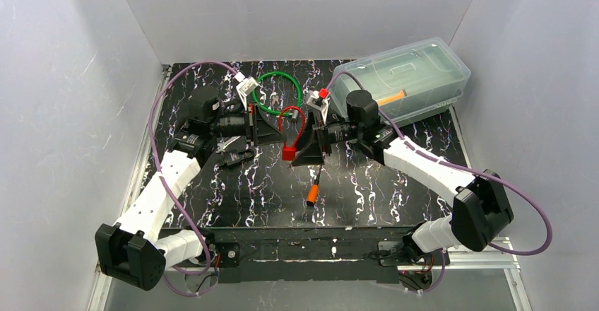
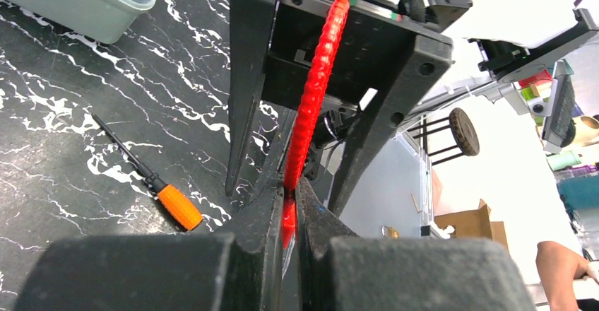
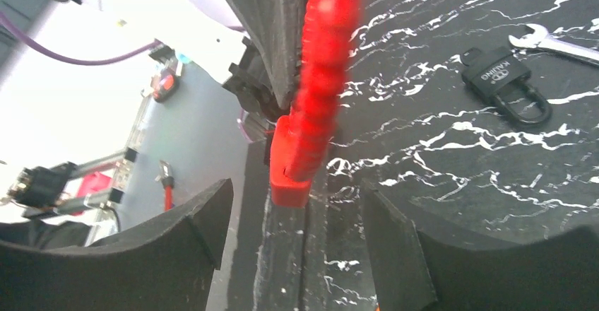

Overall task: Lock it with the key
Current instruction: Lock the lock.

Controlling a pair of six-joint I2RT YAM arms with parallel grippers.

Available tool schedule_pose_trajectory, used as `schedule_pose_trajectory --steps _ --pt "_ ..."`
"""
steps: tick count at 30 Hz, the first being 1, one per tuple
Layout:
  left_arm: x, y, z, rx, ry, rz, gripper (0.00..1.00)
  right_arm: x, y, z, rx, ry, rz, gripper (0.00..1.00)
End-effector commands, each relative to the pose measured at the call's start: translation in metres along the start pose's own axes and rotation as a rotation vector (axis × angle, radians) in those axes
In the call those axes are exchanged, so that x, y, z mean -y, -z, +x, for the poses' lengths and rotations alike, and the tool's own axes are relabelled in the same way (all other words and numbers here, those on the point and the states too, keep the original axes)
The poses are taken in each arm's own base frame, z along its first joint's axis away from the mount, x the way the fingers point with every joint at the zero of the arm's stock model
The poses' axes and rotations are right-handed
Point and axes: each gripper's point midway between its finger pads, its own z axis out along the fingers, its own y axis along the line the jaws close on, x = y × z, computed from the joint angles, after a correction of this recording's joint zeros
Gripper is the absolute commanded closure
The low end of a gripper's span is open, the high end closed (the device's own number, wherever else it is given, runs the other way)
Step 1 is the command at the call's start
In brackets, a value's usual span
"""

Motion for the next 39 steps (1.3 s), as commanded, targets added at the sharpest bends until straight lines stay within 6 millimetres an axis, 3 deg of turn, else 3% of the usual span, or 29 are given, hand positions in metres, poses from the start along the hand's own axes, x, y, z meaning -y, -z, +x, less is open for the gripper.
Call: schedule_pose_trajectory --steps 1,7,14,19,23,29,32,33,36,39 --pt "0.022 0.003 -0.014 0.024 -0.061 0.077 1.00 -0.020 -0.007 -0.023 0.060 0.053 -0.092 0.29" --pt "0.019 0.001 -0.013 0.019 -0.054 0.077 1.00 -0.021 -0.012 -0.024 0.060 0.052 -0.105 0.35" --pt "0.015 0.000 -0.014 0.021 -0.045 0.072 1.00 -0.017 -0.014 -0.026 0.065 0.056 -0.094 0.50" --pt "0.007 -0.002 -0.008 0.016 -0.022 0.056 1.00 -0.016 -0.014 -0.031 0.076 0.064 -0.082 0.82" --pt "-0.001 -0.004 0.000 0.011 -0.002 0.034 1.00 -0.012 -0.014 -0.044 0.097 0.072 -0.057 0.98" --pt "-0.002 -0.006 0.016 -0.041 -0.013 0.008 1.00 -0.014 -0.007 -0.079 0.161 0.099 -0.051 0.99" --pt "0.002 -0.004 0.005 -0.030 -0.050 -0.019 1.00 -0.015 -0.007 -0.084 0.174 0.096 -0.051 0.99" --pt "0.003 -0.002 -0.003 -0.020 -0.078 -0.044 0.98 -0.014 -0.007 -0.083 0.180 0.088 -0.048 0.99" --pt "0.009 0.009 -0.031 0.033 -0.145 -0.089 0.67 -0.007 -0.002 -0.081 0.206 0.053 -0.026 0.99" --pt "0.015 0.021 -0.054 0.095 -0.165 -0.100 0.56 0.000 0.005 -0.087 0.252 0.036 0.002 0.99"
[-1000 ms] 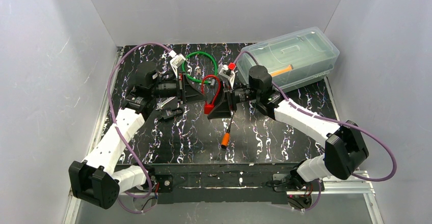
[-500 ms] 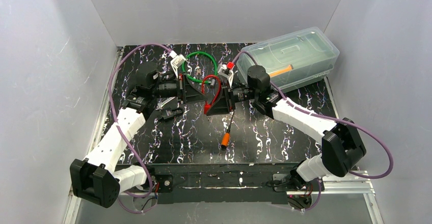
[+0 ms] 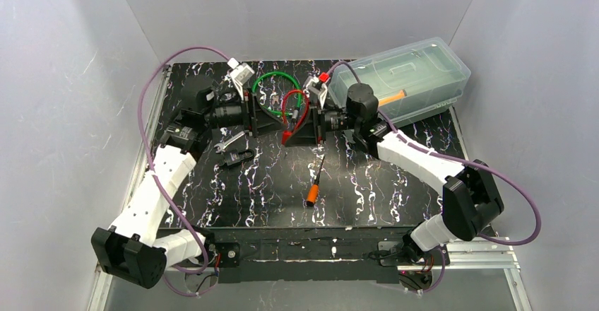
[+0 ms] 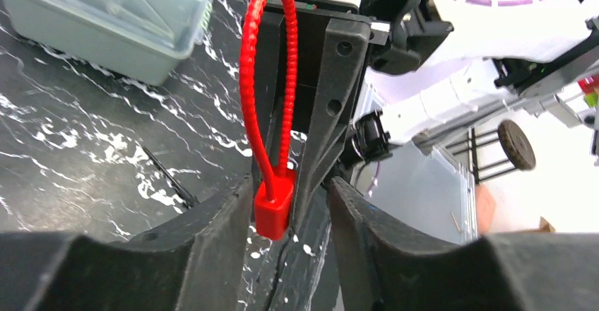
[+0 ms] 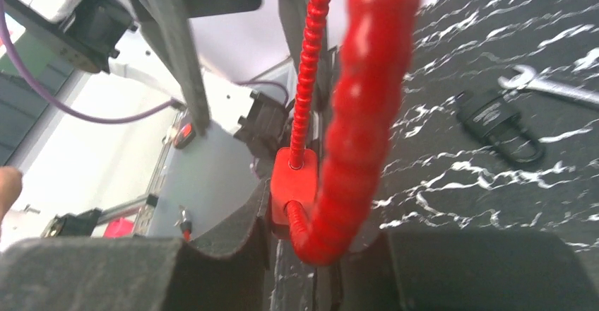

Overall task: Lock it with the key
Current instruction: Lock the lock.

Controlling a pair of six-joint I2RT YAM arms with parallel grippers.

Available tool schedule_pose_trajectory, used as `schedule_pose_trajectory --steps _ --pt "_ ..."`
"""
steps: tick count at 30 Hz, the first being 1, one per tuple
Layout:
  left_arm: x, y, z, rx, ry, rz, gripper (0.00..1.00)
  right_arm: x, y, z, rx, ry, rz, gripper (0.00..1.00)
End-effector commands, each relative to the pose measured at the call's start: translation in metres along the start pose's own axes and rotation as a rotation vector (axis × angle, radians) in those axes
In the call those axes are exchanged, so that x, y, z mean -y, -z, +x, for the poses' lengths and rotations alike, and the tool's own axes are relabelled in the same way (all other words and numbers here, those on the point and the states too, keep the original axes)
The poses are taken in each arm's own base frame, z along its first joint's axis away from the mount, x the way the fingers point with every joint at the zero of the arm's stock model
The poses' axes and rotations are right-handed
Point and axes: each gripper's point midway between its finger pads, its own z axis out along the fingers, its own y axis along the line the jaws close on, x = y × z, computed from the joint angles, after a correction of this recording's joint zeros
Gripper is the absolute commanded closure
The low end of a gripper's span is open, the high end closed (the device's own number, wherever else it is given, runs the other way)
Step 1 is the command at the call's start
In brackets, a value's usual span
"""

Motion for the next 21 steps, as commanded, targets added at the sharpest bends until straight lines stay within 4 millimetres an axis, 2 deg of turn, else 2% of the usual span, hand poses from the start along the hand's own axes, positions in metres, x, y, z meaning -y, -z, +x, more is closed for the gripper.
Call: schedule_pose_trajectory --steps 1,5,11,15,21 --pt "0.006 0.019 -0.031 0.068 -0.049 -0.032 0.55 -0.011 0.012 -0.056 0.171 0.118 0.015 0.99" --pt "0.005 0.021 -0.043 0.124 -0.020 -0.021 0.55 0.001 0.025 -0.072 0.248 0.065 0.065 0.99" --pt "-0.010 0.013 -0.034 0.136 0.029 -0.020 0.54 0.003 0.035 -0.094 0.340 -0.017 0.089 0.99" --pt "-0.010 0.003 -0.026 0.113 0.015 -0.012 0.57 -0.001 0.036 -0.100 0.393 -0.069 0.062 0.99" --pt "-0.008 -0.006 -0.026 0.097 -0.015 -0.001 0.57 -0.002 0.037 -0.100 0.411 -0.079 0.049 0.99"
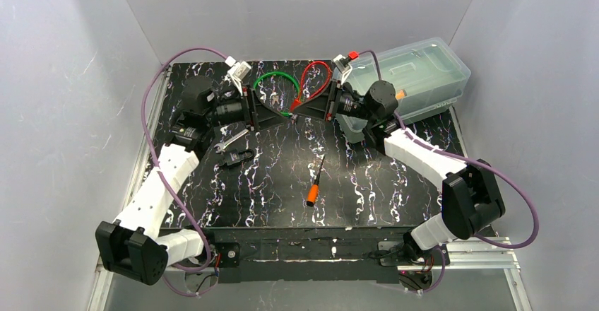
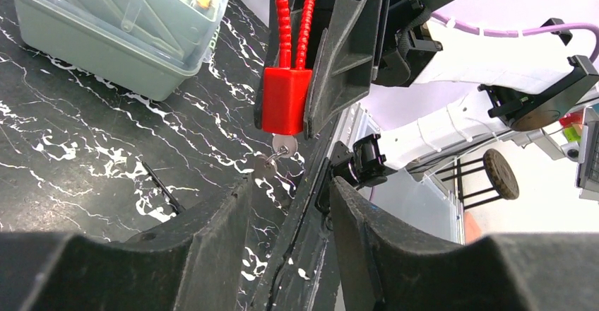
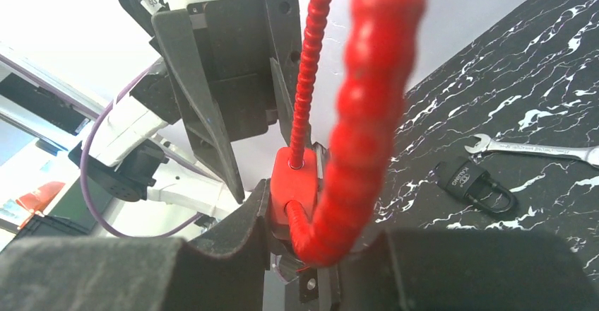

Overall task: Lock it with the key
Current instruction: Lock the lock.

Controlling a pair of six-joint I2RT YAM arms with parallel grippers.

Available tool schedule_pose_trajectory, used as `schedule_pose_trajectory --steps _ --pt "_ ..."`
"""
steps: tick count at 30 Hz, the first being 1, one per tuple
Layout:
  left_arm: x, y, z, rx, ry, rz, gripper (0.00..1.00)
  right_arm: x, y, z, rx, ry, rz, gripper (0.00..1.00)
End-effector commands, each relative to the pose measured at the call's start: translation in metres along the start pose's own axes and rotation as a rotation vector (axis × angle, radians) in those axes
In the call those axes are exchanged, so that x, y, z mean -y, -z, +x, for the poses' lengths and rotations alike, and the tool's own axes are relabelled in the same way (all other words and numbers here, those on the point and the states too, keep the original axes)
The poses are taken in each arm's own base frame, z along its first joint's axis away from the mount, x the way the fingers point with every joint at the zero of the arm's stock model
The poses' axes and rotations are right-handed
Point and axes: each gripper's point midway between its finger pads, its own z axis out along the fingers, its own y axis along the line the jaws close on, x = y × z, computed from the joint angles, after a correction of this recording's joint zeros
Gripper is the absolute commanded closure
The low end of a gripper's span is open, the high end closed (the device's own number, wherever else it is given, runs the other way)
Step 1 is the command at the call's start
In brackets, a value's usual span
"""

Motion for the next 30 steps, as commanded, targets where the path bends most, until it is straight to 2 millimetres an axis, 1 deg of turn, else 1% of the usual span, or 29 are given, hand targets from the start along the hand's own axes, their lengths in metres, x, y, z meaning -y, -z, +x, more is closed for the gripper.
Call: schedule_pose_trajectory --steps 1,8,17,26,29,30 --pt "0.006 -0.006 -0.008 0.013 -0.069 0.019 0.58 -0.023 -0.001 -0.019 0.073 0.051 -0.067 0.99" --pt "0.006 -0.012 -0.007 0.002 -0.075 0.027 0.63 -0.021 -0.003 -0.017 0.075 0.037 -0.072 0.99" --pt "0.013 -0.017 -0.004 -0.014 -0.086 0.051 0.63 -0.016 -0.005 -0.011 0.066 0.025 -0.067 0.99" --pt "0.013 -0.020 -0.007 -0.011 -0.090 0.047 0.64 -0.014 -0.007 -0.006 0.057 0.018 -0.065 0.99" --pt "0.013 -0.021 -0.007 -0.011 -0.089 0.046 0.66 -0.014 -0.008 -0.004 0.054 0.016 -0.066 0.99" --pt "0.012 -0.021 -0.006 -0.011 -0.088 0.043 0.68 -0.014 -0.008 -0.004 0.054 0.016 -0.067 0.99"
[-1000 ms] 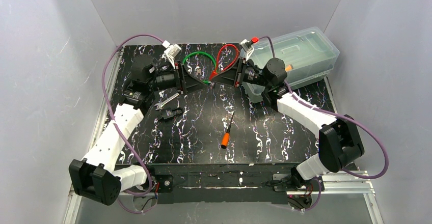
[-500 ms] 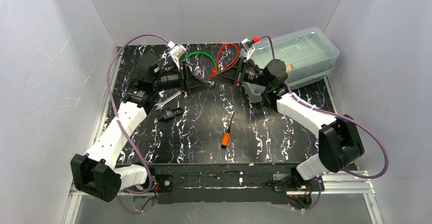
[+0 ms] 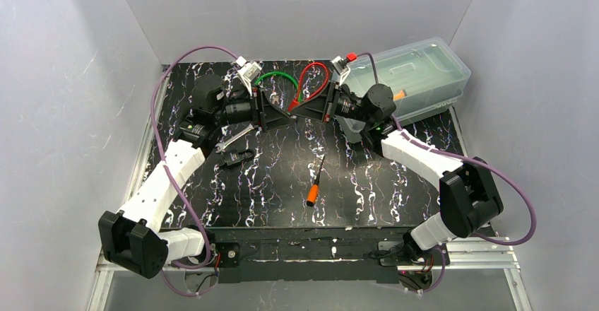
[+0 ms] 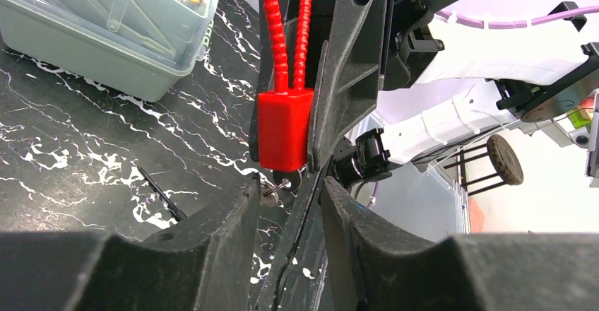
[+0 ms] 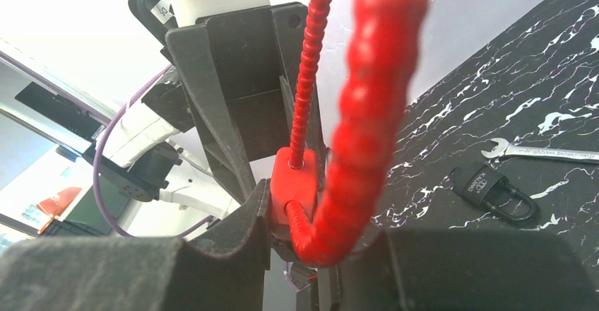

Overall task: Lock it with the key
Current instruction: Lock the lock.

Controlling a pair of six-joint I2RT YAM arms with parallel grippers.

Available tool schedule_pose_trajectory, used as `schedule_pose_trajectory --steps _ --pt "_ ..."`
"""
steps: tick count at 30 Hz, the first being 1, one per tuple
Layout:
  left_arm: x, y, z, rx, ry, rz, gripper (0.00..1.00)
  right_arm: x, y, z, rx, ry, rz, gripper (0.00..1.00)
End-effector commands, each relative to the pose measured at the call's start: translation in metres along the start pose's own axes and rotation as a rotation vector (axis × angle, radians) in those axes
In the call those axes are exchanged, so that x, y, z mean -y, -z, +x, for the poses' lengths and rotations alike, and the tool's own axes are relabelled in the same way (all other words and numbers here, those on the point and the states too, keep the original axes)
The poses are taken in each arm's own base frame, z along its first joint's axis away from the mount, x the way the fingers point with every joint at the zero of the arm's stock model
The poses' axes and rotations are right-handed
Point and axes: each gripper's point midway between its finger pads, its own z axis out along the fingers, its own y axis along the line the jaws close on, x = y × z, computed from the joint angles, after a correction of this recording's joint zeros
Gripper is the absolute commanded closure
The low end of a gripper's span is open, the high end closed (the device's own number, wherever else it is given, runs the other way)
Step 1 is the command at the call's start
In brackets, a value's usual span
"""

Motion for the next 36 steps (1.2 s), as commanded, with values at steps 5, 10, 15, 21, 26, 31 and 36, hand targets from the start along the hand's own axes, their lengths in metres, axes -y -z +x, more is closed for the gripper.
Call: schedule_pose_trajectory --steps 5,10,15,21,26,31,36 --pt "0.005 -0.001 -0.014 0.032 -0.035 -0.001 0.86 -0.014 -0.004 -0.006 0.028 0.058 -0.055 0.99" --pt "0.009 -0.003 -0.012 0.023 0.008 0.031 0.99 -0.020 -0.002 -0.004 0.026 0.074 -0.078 0.99" --pt "0.016 -0.004 -0.009 0.025 0.052 0.093 1.00 -0.032 0.001 -0.007 0.039 0.097 -0.126 0.99" --pt "0.015 -0.004 -0.004 0.029 0.080 0.107 1.00 -0.037 0.003 -0.007 0.047 0.102 -0.146 0.99" --pt "0.014 -0.005 0.007 0.022 0.139 0.137 1.00 -0.040 0.004 -0.011 0.067 0.111 -0.157 0.99" --pt "0.018 -0.005 0.018 0.002 0.186 0.187 1.00 -0.045 0.008 -0.018 0.090 0.140 -0.176 0.99" --pt "0.018 -0.004 0.027 -0.017 0.212 0.204 1.00 -0.048 0.011 -0.018 0.091 0.146 -0.185 0.99"
